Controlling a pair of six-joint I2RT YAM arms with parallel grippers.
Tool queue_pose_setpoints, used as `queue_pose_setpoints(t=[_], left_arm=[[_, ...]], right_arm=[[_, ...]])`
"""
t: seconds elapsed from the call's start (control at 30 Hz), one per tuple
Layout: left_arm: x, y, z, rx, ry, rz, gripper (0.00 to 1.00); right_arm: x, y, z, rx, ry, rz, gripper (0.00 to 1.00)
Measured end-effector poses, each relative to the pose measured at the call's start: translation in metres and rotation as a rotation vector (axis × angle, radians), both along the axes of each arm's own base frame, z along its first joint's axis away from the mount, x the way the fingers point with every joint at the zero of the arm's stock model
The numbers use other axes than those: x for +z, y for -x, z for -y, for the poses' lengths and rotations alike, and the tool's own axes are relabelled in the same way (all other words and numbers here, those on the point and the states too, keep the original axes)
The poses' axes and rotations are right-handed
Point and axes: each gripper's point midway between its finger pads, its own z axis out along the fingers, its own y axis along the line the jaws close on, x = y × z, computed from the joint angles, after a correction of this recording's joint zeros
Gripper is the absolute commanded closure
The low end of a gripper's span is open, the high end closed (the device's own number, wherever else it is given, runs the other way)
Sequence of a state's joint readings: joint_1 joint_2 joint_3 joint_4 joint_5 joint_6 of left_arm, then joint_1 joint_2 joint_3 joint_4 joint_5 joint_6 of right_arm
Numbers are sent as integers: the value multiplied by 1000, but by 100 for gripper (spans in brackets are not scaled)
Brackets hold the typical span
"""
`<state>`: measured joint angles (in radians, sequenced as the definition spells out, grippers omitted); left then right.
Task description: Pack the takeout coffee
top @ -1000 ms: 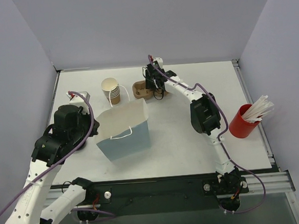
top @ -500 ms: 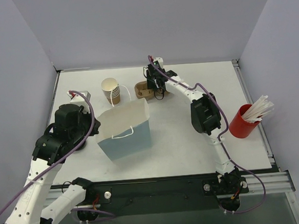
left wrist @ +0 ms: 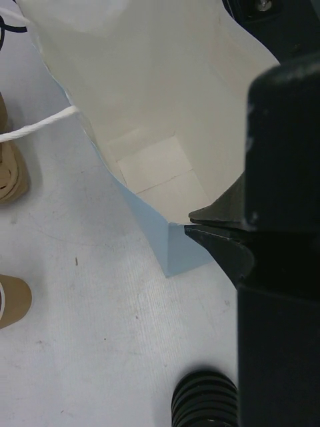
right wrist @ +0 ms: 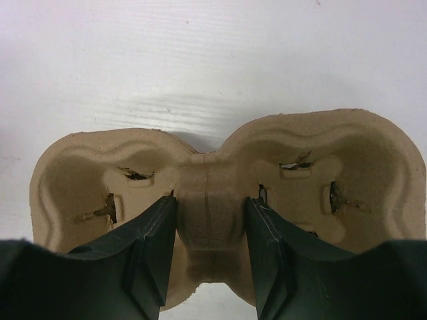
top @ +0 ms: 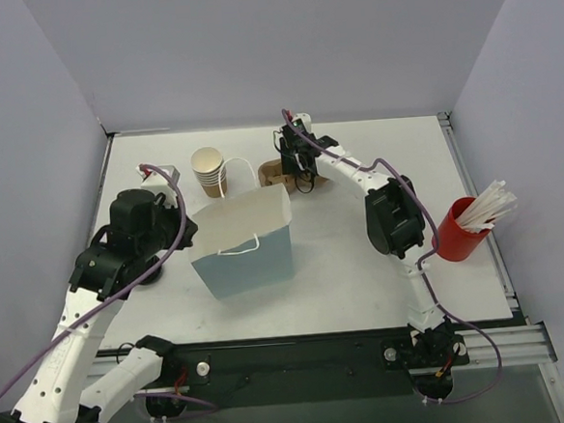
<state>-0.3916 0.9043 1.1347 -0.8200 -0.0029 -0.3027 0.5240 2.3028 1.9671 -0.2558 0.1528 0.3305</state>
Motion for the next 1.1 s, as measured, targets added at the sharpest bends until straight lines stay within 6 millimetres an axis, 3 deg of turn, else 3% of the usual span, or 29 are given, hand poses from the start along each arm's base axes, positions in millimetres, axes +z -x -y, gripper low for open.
queue_pose_setpoints(t=[0.13, 0.33, 0.93, 1.1], left_arm=[[1, 8, 2, -15, 34, 28, 100], [3, 15, 2, -12, 64, 35, 100], [2, 16, 3, -2, 89, 39, 100], [2, 16, 3, -4, 88, 39, 100]], right_arm=[[7, 10, 8, 7, 18, -11, 59], [24, 9, 10, 7, 2, 13, 59], [42, 10, 12, -14, -35, 35, 56], [39, 10, 15, -23, -29, 32, 55]])
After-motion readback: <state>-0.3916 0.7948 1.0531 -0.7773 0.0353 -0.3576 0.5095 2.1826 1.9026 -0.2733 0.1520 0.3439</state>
